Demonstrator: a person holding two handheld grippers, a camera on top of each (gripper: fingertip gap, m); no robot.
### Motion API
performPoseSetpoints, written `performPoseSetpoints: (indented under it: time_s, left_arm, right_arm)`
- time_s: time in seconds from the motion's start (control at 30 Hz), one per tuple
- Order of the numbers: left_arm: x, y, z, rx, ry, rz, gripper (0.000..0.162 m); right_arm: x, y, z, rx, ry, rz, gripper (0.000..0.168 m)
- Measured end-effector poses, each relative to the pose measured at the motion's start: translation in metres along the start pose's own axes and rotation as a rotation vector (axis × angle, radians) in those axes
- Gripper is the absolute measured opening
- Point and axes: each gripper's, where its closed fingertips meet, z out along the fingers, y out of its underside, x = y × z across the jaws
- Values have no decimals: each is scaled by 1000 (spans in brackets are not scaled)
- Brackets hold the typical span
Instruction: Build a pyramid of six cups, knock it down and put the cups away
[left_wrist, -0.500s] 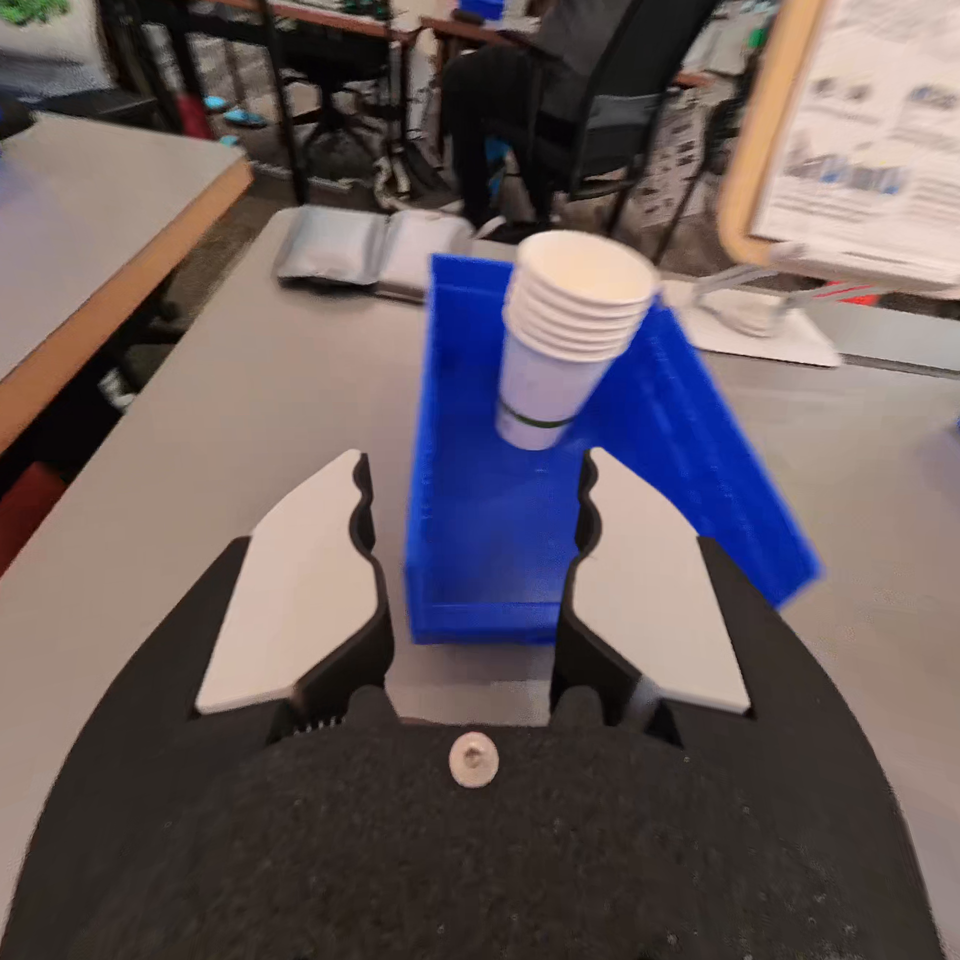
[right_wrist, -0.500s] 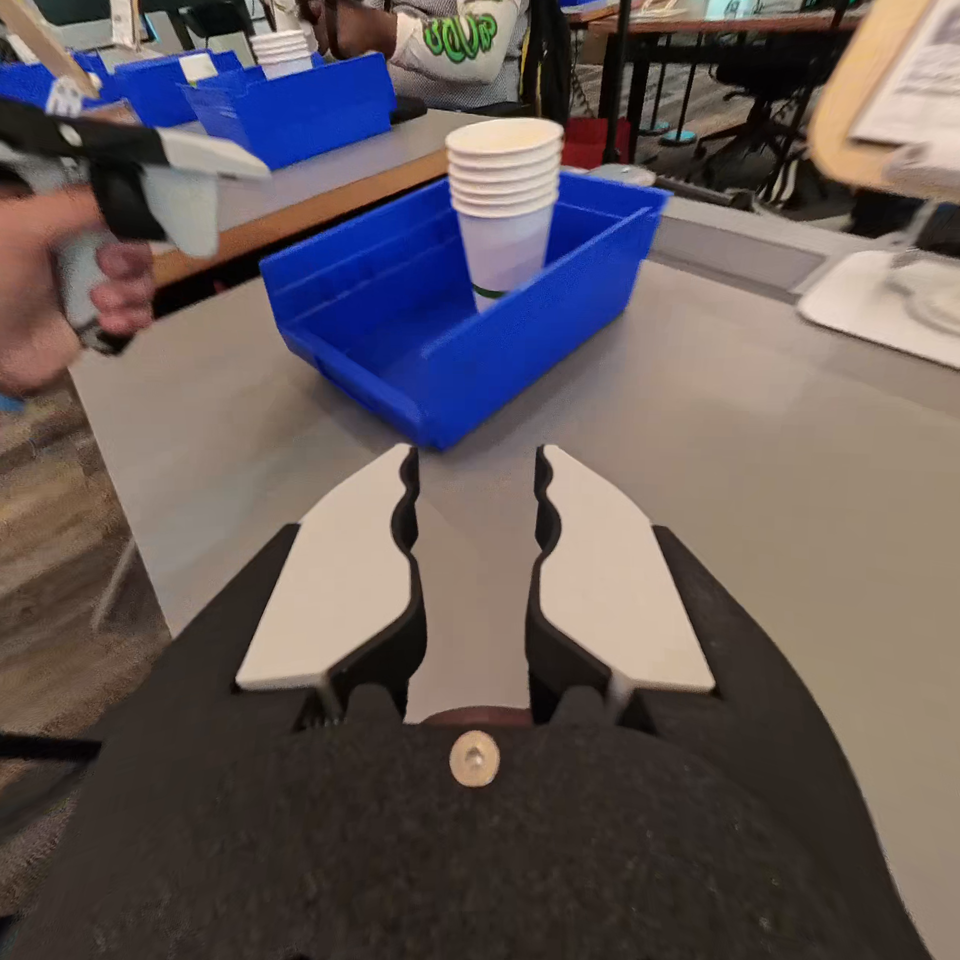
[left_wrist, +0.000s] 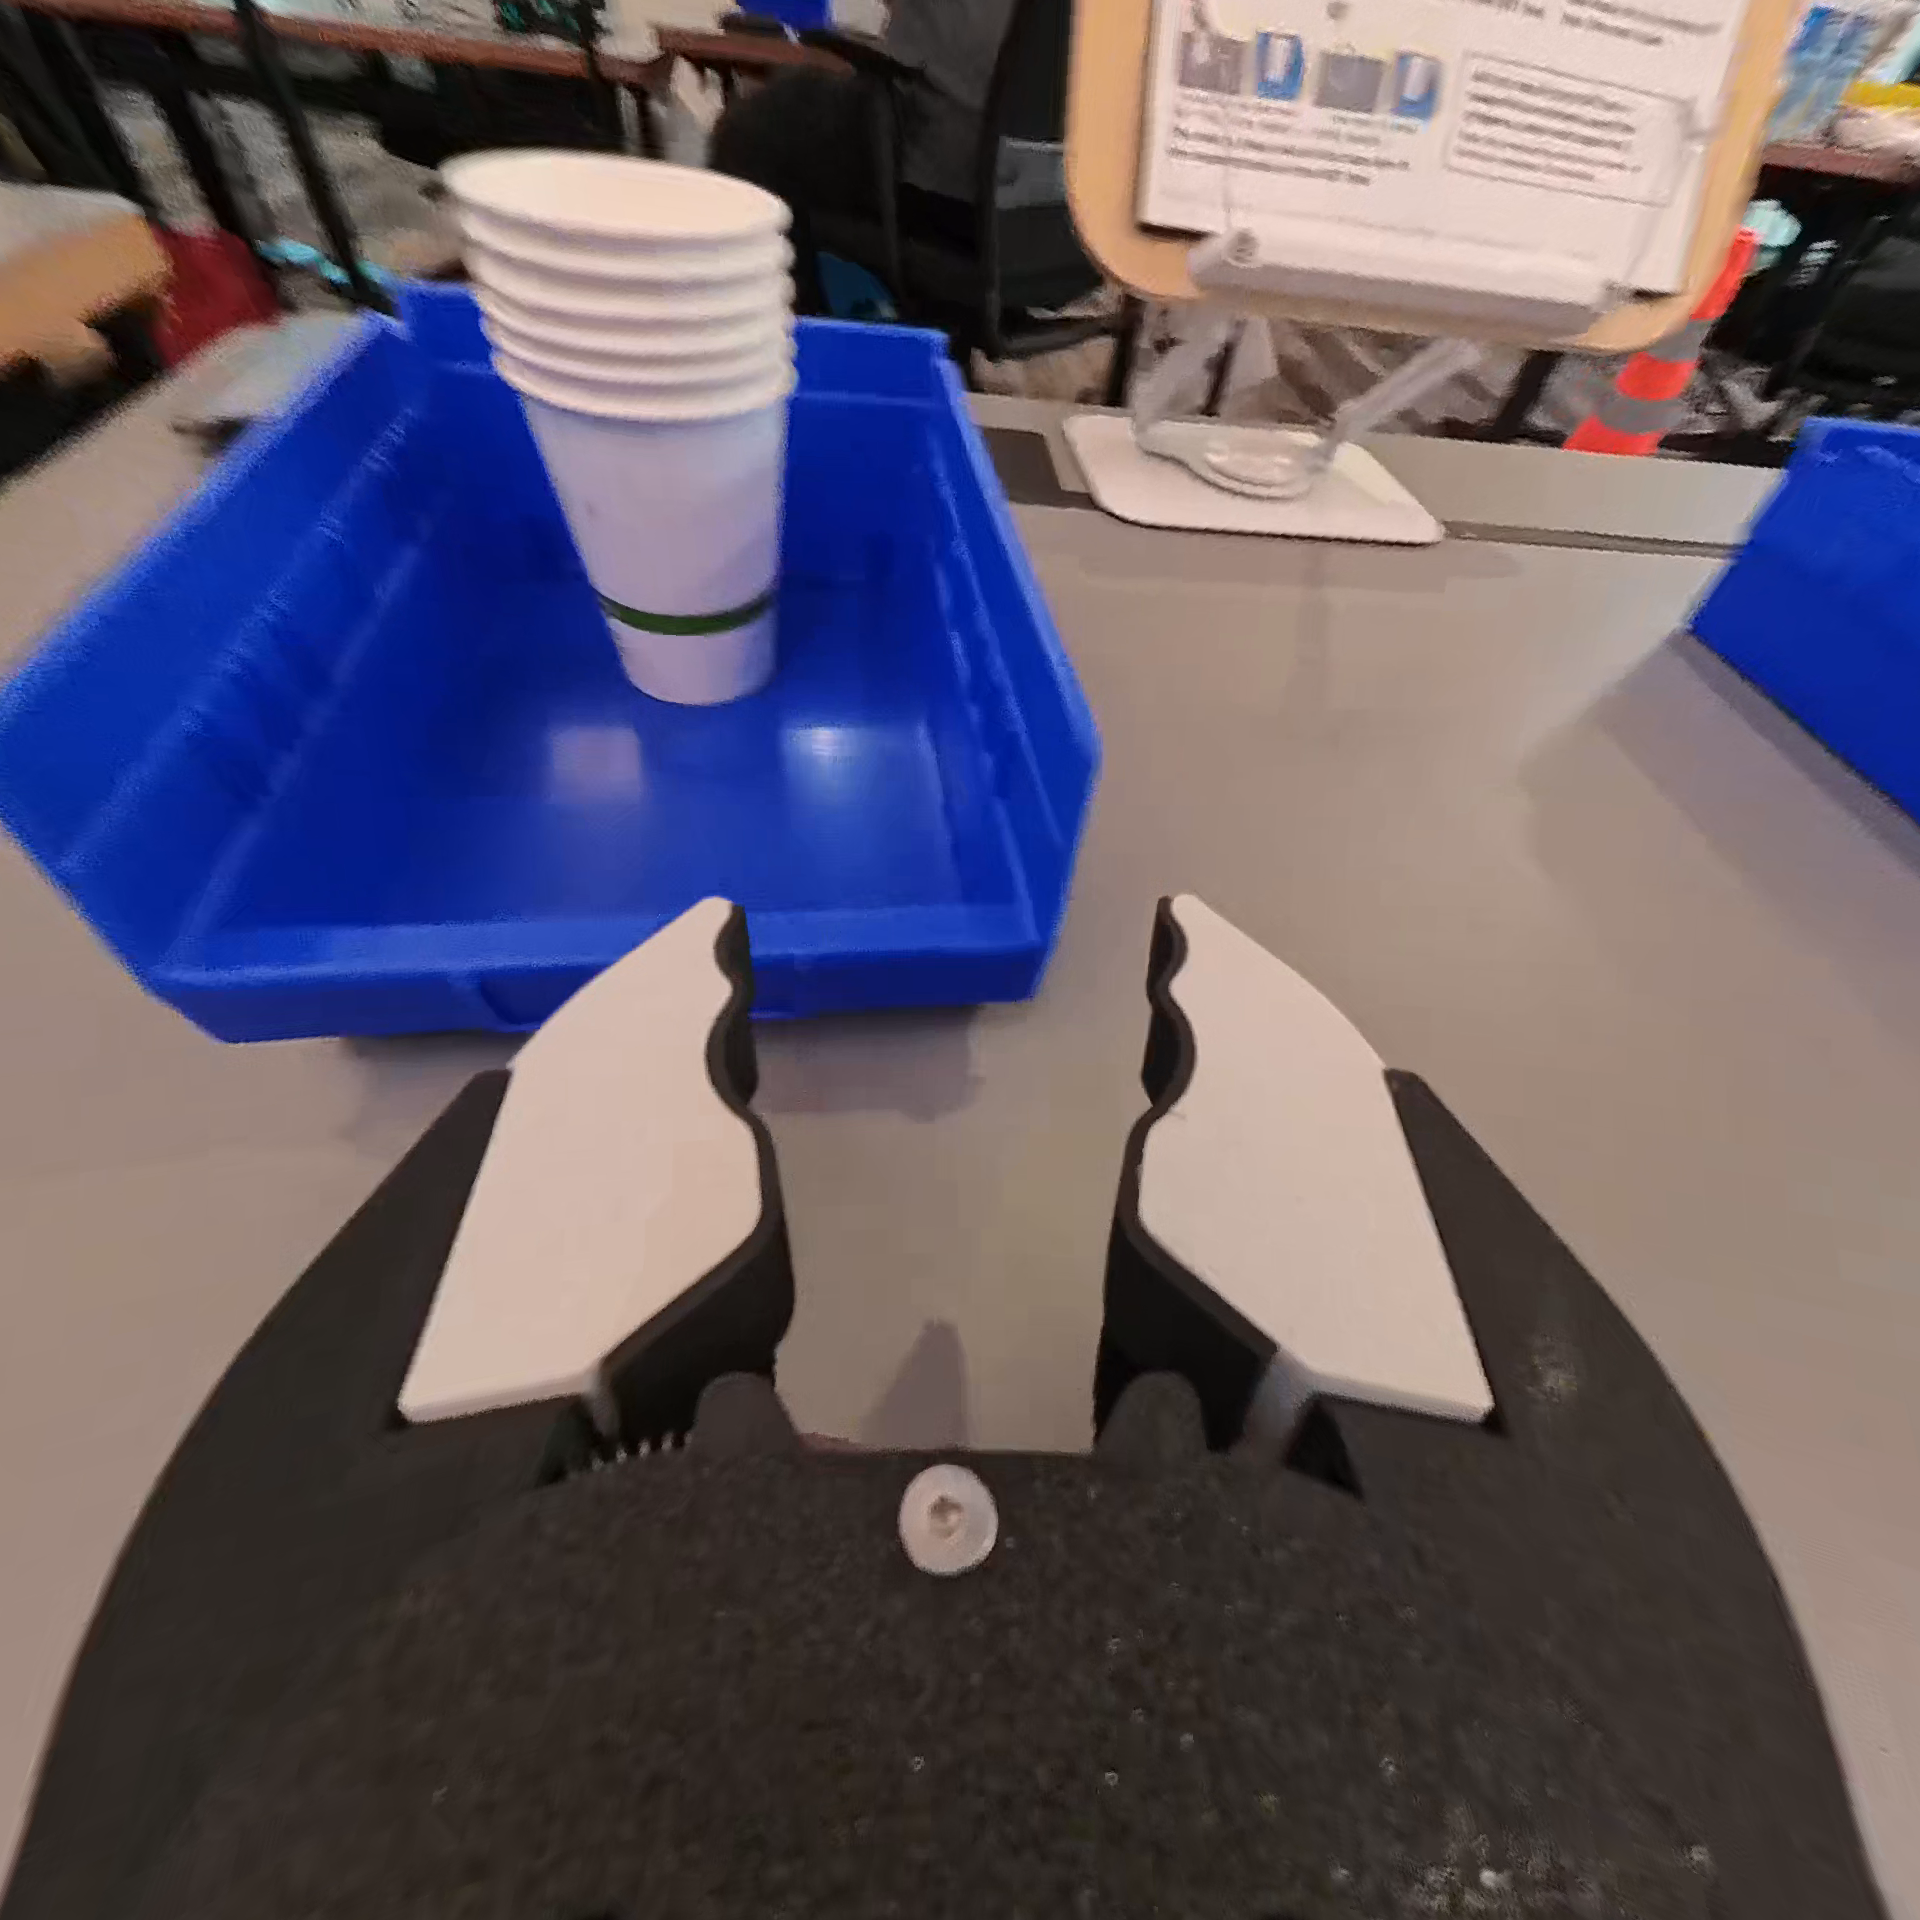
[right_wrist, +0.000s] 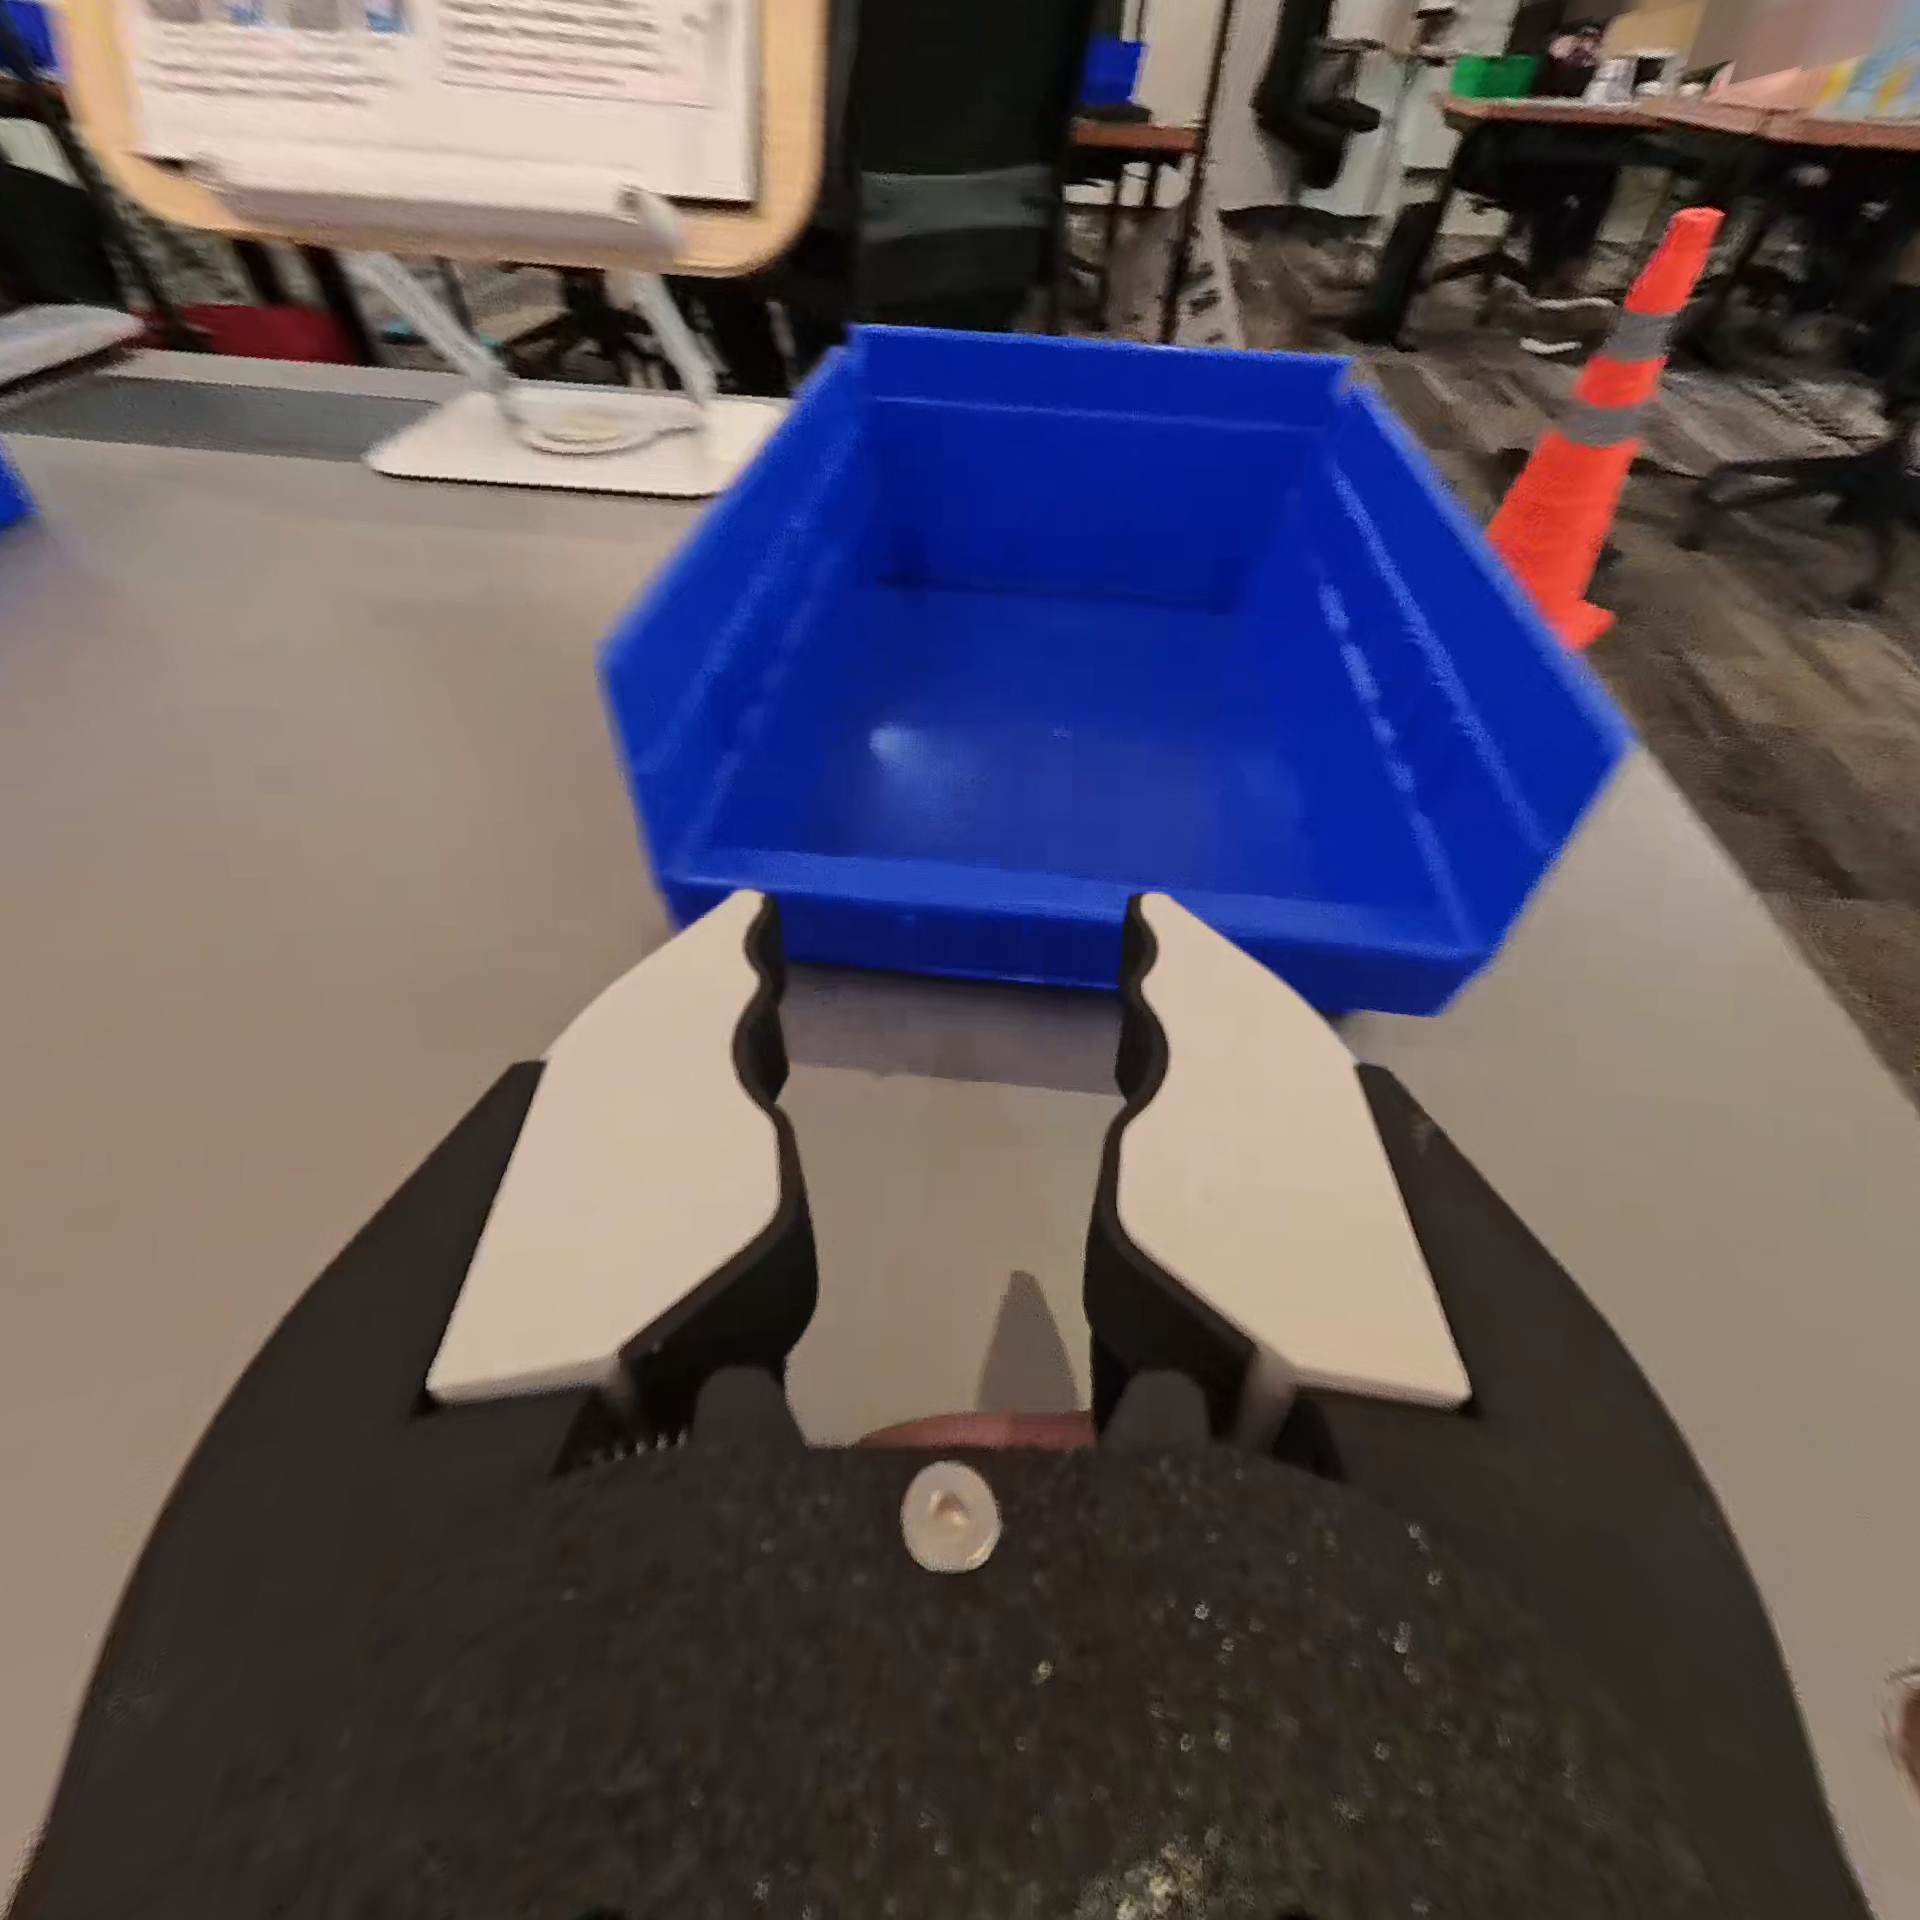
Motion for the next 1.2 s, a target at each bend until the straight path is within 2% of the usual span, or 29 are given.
performPoseSetpoints:
  time_s: [0.23,0.37,0.47,0.73,0.77,0.8,0.83,0.87,0.9,0.93,1.03,1.13,1.2]
  left_arm:
    - [-47,4,13,-23,-49,9,70]
    - [-44,19,22,-86,-20,3,73]
    - [-37,13,18,-57,2,-11,70]
    - [-21,21,22,-90,75,50,67]
    - [-16,18,21,-83,114,50,65]
    - [-4,13,20,-81,216,58,61]
    - [9,8,17,-105,347,87,50]
    - [18,3,15,-162,462,128,50]
    - [21,-1,14,-251,555,181,56]
    - [13,-12,19,-308,564,254,49]
    - [-22,-59,55,-392,511,469,42]
    - [-46,-90,93,-577,485,564,44]
    - [-54,-105,112,-646,480,626,43]
  right_arm:
    - [48,-12,21,5,83,-28,56]
    - [41,-10,24,-1,11,31,55]
    - [27,-8,24,7,-34,22,55]
    - [2,-3,33,-4,-109,2,55]
    - [-1,-1,34,-8,-121,8,55]
    - [-4,0,33,-13,-135,17,55]
    - [-8,0,32,-16,-154,27,55]
    - [-11,-1,30,-8,-171,33,55]
    - [-14,-3,27,6,-180,29,54]
    - [-16,-4,26,12,-187,16,54]
    - [-21,-2,26,5,-191,-21,54]
    - [-24,0,28,-4,-195,-32,53]
    - [-25,0,29,-6,-199,-32,53]
